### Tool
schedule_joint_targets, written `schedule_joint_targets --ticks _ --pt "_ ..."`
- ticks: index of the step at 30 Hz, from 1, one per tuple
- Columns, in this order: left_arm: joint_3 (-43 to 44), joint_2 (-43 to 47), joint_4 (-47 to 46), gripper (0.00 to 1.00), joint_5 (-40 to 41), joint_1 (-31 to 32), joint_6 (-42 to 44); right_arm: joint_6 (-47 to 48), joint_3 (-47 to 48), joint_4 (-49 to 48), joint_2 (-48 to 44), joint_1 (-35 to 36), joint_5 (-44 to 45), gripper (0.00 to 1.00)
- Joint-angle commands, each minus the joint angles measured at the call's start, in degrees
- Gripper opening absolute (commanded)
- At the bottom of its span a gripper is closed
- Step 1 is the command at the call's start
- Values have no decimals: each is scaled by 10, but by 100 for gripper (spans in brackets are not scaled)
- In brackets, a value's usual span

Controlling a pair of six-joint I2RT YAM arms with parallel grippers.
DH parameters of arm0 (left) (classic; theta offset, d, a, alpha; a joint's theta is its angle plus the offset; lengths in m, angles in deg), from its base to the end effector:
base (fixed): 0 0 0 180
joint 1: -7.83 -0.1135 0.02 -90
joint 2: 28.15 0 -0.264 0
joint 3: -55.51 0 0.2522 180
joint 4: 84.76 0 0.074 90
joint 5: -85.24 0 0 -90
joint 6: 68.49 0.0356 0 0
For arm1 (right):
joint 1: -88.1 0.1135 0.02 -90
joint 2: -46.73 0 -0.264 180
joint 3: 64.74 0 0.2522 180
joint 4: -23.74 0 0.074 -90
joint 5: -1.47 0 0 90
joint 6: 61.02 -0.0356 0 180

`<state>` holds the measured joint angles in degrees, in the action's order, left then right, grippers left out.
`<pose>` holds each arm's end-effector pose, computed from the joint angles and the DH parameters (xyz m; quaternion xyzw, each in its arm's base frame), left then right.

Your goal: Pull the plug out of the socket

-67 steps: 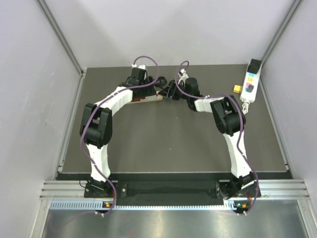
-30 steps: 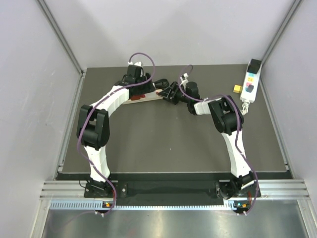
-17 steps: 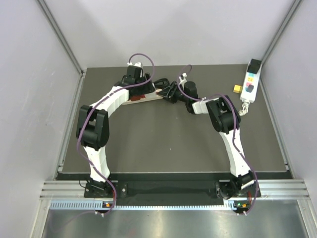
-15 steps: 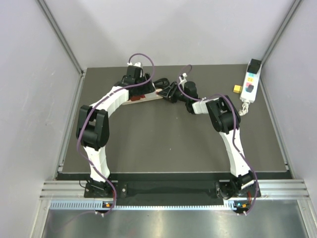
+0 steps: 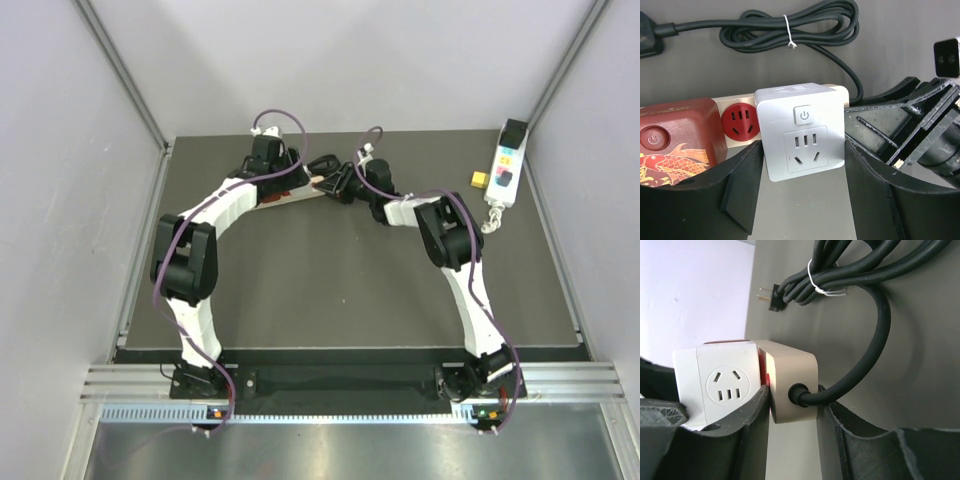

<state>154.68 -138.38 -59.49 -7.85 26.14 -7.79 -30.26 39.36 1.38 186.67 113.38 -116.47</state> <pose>0.4238 -0.1423 0.2479 -0.0733 0.8891 -0.2042 0.4032 0.4713 0.2410 0.1112 0.0796 0.7724 0.5444 0.3173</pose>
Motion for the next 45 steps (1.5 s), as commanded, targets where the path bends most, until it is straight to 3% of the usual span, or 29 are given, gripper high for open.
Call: schedule_joint_targets --ticks 1,13,16,21,30,45 --pt "7 72 -92 0 -64 16 -35 99 41 138 -12 24 109 0" --pt "128 30 42 0 26 61 17 158 84 229 -11 44 175 0" --pt "115 39 31 0 27 58 13 165 85 234 -12 45 178 0" --pt "54 71 -50 0 -53 26 -39 147 80 218 -5 40 163 0" --pt "-42 135 -104 0 -2 22 -25 108 60 169 2 26 124 0" --pt "-59 151 -133 0 23 21 -18 29 37 93 28 9 76 0"
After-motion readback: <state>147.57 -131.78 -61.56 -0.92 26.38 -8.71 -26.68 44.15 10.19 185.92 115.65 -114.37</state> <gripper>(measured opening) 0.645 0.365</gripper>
